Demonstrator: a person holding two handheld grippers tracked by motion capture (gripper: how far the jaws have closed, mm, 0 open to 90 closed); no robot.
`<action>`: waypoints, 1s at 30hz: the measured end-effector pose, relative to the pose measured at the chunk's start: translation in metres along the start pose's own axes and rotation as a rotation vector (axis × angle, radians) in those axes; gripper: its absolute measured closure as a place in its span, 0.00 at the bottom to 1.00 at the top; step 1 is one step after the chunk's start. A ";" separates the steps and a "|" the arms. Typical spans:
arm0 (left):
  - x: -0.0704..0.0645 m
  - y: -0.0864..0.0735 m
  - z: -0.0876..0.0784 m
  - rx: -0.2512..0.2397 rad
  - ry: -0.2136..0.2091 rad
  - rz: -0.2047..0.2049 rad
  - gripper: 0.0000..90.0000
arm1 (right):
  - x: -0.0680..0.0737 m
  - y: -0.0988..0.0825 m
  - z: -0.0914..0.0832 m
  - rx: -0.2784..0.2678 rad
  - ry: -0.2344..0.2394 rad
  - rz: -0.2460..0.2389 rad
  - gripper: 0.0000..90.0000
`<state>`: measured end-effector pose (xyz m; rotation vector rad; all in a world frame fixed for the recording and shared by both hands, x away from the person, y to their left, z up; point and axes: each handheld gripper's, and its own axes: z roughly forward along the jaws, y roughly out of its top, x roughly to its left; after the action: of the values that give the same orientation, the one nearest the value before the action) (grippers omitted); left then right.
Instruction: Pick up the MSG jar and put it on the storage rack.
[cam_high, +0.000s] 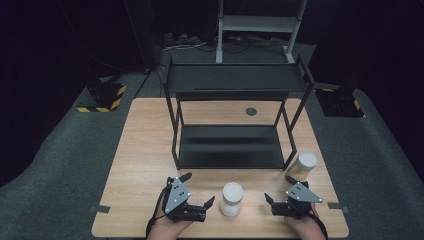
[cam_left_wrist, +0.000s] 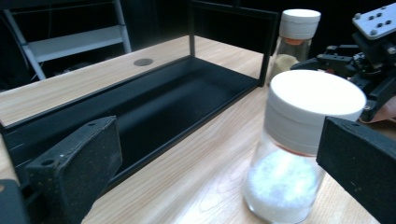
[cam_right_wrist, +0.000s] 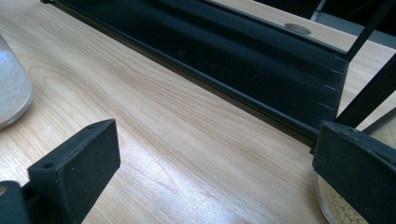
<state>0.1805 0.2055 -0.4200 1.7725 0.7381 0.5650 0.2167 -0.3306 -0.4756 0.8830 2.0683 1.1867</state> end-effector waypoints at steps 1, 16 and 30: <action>-0.001 0.000 0.001 -0.001 -0.007 0.000 0.00 | 0.000 0.000 0.000 0.000 0.000 0.000 0.00; -0.013 0.004 0.022 0.004 -0.079 0.032 0.00 | -0.001 0.000 0.000 0.000 0.002 0.001 0.00; -0.020 0.007 0.046 0.009 -0.126 0.031 0.00 | 0.000 0.000 0.000 -0.002 0.001 0.000 0.00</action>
<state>0.1997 0.1587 -0.4280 1.8127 0.6280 0.4668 0.2166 -0.3310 -0.4758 0.8823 2.0671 1.1891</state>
